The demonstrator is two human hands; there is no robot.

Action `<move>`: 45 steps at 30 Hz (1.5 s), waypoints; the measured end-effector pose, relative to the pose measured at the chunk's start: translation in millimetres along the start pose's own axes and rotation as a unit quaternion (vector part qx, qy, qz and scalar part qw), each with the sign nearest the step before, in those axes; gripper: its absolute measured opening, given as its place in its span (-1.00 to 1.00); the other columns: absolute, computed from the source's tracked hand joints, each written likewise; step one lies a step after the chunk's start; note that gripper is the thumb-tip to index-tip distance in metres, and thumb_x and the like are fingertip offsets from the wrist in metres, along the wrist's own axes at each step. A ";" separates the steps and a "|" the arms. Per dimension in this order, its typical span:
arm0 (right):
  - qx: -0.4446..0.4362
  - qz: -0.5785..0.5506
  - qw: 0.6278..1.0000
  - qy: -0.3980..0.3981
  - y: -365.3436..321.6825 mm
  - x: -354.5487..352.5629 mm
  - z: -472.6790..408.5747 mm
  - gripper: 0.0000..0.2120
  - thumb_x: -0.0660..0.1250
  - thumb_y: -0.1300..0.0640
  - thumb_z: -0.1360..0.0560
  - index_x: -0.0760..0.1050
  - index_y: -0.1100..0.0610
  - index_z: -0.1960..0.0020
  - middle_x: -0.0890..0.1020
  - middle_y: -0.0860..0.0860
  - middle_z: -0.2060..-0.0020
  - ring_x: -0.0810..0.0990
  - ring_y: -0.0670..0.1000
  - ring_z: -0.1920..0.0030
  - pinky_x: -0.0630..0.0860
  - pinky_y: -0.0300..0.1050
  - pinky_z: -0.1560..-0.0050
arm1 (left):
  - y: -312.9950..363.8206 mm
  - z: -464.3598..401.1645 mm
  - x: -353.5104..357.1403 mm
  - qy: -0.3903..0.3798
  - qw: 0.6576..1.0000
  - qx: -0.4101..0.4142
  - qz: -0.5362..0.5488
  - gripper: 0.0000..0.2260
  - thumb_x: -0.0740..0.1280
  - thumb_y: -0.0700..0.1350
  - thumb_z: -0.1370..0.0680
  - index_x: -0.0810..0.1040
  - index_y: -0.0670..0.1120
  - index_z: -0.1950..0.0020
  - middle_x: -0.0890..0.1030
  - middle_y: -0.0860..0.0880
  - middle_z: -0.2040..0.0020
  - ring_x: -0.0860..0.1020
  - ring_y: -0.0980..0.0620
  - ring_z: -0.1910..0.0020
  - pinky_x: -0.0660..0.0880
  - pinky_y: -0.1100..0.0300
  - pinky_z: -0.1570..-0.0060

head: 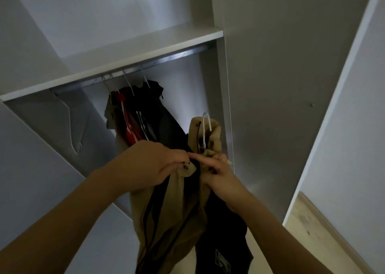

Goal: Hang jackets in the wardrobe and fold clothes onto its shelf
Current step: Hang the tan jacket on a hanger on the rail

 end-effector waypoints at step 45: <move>0.060 0.217 0.973 -0.059 5.8 -10.6 36.8 -0.68 0.08 -0.16 -0.57 0.51 -0.06 0.18 0.54 -0.15 0.31 0.51 -0.17 0.26 0.38 -0.24 0.19 | 31.1 34.7 58.5 0.149 0.734 -0.259 0.610 -0.75 0.22 -0.41 -0.55 0.58 -0.11 -0.02 0.68 -0.05 0.04 0.63 0.01 -0.01 0.56 0.20 -0.03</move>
Point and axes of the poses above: each hand's wrist, its own z-axis away from the middle knuckle, its own x-axis out of the palm, y = z × x, the point moved 2 cm from there along -z, towards the middle knuckle
